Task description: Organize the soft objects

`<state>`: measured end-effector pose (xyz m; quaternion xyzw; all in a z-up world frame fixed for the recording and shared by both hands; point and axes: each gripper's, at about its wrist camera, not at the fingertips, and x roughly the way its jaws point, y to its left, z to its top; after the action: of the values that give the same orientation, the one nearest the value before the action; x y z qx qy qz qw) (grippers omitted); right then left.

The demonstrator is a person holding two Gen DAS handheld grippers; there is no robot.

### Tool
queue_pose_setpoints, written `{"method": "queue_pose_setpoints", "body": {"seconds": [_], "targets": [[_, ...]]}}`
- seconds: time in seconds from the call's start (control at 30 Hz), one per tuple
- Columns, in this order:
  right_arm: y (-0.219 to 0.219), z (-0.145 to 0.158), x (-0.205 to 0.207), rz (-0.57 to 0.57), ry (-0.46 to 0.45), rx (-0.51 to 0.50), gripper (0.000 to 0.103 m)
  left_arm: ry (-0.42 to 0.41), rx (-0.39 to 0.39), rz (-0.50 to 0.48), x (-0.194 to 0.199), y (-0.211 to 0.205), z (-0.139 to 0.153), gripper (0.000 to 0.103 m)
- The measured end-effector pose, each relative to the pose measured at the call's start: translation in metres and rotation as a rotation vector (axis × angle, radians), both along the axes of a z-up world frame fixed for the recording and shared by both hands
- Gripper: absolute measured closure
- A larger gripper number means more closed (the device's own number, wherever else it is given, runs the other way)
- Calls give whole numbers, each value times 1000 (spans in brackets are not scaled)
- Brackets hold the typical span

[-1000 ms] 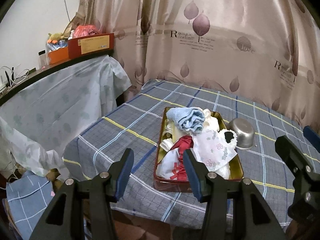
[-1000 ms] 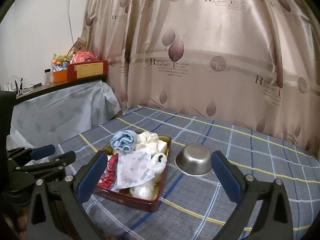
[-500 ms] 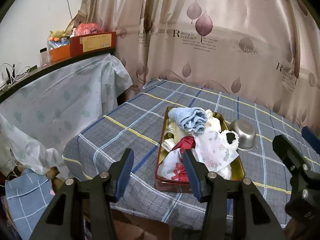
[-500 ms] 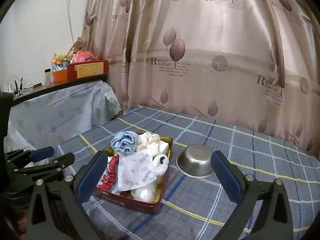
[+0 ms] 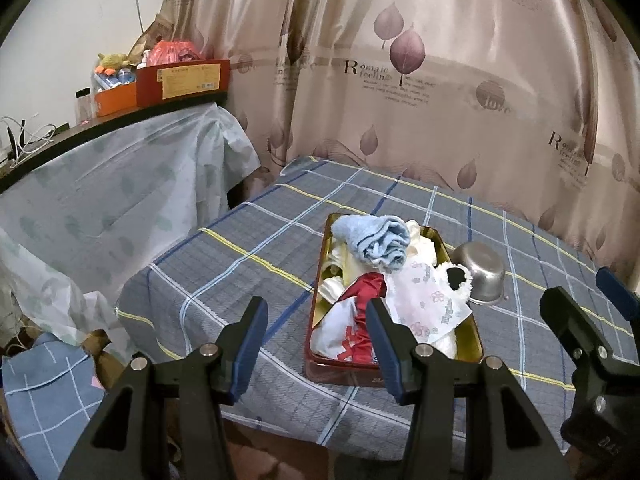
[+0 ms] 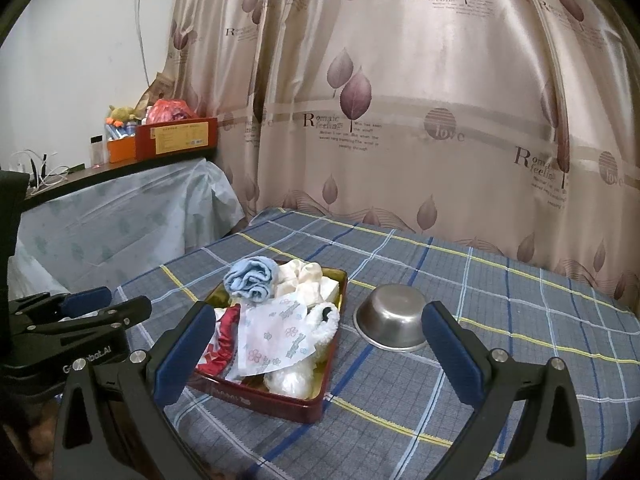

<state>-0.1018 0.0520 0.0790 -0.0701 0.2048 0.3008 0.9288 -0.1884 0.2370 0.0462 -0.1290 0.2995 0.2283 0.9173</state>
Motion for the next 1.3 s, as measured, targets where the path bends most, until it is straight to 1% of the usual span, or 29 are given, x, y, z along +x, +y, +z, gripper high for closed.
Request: {"method": "queue_pose_setpoints", "body": {"seconds": [0.37, 0.5, 0.67, 0.87, 1.17, 1.3], "targets": [[2, -7, -7, 20, 2, -17, 1, 5, 2, 2, 0, 1, -1, 51], [4, -10, -7, 23, 2, -31, 1, 4, 17, 6, 0, 0, -2, 51], [7, -12, -11, 32, -10, -45, 1, -3, 54, 24, -2, -3, 0, 51], [7, -12, -11, 29, -15, -42, 1, -2, 78, 24, -2, -7, 2, 51], [10, -12, -5, 16, 9, -39, 1, -8, 89, 30, -3, -8, 3, 51], [9, -13, -1, 12, 24, -39, 1, -12, 125, 38, -5, -14, 5, 51]]}}
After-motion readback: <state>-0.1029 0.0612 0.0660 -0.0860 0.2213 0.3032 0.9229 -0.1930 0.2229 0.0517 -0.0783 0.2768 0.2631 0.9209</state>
